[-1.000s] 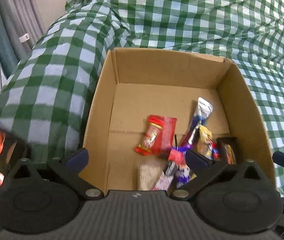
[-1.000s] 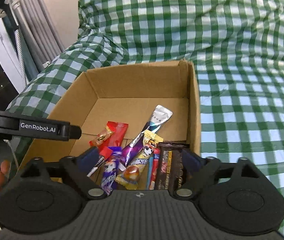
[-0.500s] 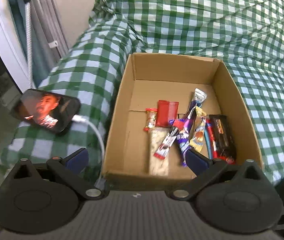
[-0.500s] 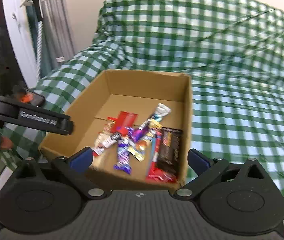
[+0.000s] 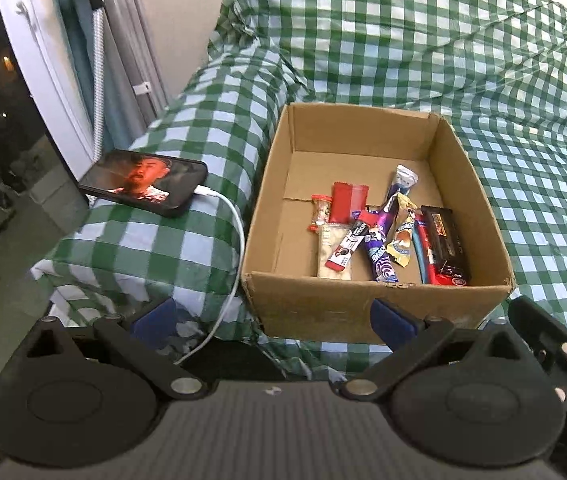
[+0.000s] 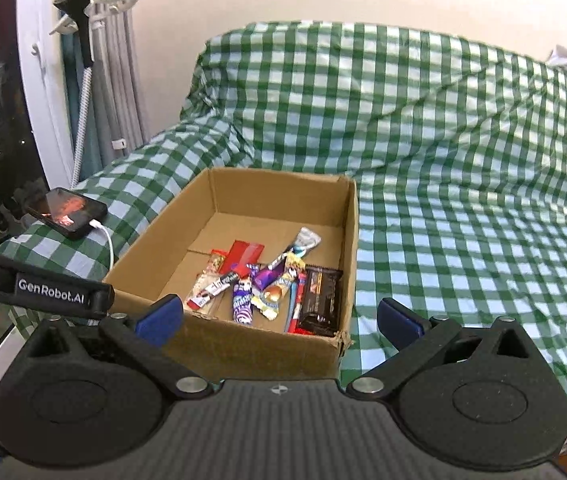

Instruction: Organize snacks

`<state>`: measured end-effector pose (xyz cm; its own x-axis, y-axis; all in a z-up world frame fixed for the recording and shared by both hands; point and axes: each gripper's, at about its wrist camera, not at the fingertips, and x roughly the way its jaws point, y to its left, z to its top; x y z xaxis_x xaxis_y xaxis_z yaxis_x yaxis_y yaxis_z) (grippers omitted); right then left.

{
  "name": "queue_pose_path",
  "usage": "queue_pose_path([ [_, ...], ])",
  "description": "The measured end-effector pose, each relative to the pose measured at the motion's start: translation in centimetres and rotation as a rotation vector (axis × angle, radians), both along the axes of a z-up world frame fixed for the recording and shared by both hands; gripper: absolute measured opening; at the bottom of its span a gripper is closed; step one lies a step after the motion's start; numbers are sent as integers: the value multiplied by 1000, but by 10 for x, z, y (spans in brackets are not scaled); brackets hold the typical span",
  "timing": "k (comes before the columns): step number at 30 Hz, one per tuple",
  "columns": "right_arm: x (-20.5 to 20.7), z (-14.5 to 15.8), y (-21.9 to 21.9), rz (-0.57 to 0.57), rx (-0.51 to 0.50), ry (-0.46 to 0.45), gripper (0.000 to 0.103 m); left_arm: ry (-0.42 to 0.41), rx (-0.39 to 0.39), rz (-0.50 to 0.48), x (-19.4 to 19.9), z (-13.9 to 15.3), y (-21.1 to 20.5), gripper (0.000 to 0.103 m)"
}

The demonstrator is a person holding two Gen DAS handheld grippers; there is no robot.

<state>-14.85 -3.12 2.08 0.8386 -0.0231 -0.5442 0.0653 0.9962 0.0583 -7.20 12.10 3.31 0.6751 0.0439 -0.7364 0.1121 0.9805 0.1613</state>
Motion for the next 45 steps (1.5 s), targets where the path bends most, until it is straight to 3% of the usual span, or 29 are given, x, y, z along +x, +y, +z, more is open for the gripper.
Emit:
queue_pose_path([
  [11, -26, 8, 4, 5, -20, -45, 102, -19, 6, -44, -27, 4, -6, 103],
  [45, -24, 6, 1, -3, -21, -30, 102, 0, 17, -22, -21, -2, -1, 103],
])
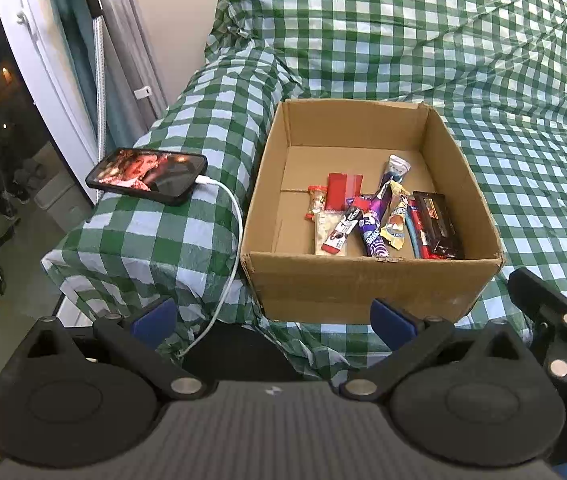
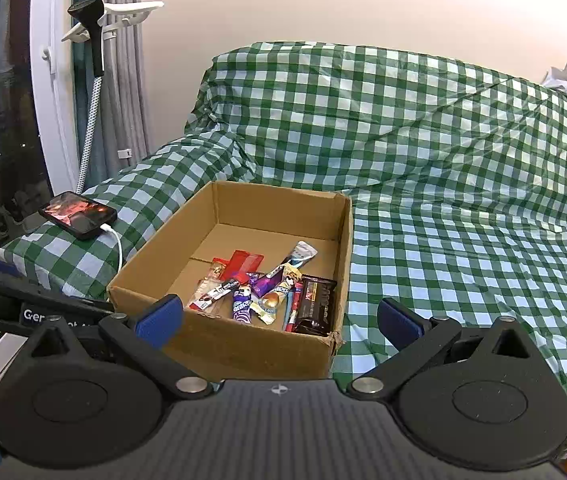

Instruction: Organize snacks

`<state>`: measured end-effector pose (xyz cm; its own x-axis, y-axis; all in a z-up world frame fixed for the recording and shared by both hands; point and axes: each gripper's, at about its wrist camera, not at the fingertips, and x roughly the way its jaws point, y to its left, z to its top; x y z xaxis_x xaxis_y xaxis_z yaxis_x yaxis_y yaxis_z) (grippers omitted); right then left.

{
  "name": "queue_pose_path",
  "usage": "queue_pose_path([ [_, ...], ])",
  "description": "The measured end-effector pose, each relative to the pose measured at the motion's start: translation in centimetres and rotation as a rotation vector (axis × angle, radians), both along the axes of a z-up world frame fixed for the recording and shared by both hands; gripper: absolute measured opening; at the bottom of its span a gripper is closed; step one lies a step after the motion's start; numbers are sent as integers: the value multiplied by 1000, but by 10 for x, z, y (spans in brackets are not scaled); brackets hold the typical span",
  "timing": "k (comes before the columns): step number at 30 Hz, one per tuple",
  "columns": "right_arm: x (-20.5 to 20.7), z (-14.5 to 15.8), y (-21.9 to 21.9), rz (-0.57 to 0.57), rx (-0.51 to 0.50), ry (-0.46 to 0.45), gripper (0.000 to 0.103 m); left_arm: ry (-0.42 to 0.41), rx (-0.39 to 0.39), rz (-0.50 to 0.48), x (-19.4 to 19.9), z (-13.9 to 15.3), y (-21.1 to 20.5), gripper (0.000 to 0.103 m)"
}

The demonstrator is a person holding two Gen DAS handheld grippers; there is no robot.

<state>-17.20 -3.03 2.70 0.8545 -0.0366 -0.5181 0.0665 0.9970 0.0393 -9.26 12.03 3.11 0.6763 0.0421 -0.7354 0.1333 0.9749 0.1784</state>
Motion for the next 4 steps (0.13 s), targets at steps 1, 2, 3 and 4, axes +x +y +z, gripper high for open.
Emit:
queue_pose_path([
  [1, 1, -1, 0, 0, 2, 2, 102, 5, -5, 0, 0, 0, 0, 103],
  [2, 1, -1, -1, 1, 5, 4, 102, 10, -11, 1, 0, -1, 1, 103],
  [3, 2, -2, -1, 6, 9, 6, 102, 16, -13, 3, 1, -2, 1, 103],
  [4, 3, -3, -1, 11, 13, 5, 102, 21, -8, 4, 2, -3, 0, 103],
])
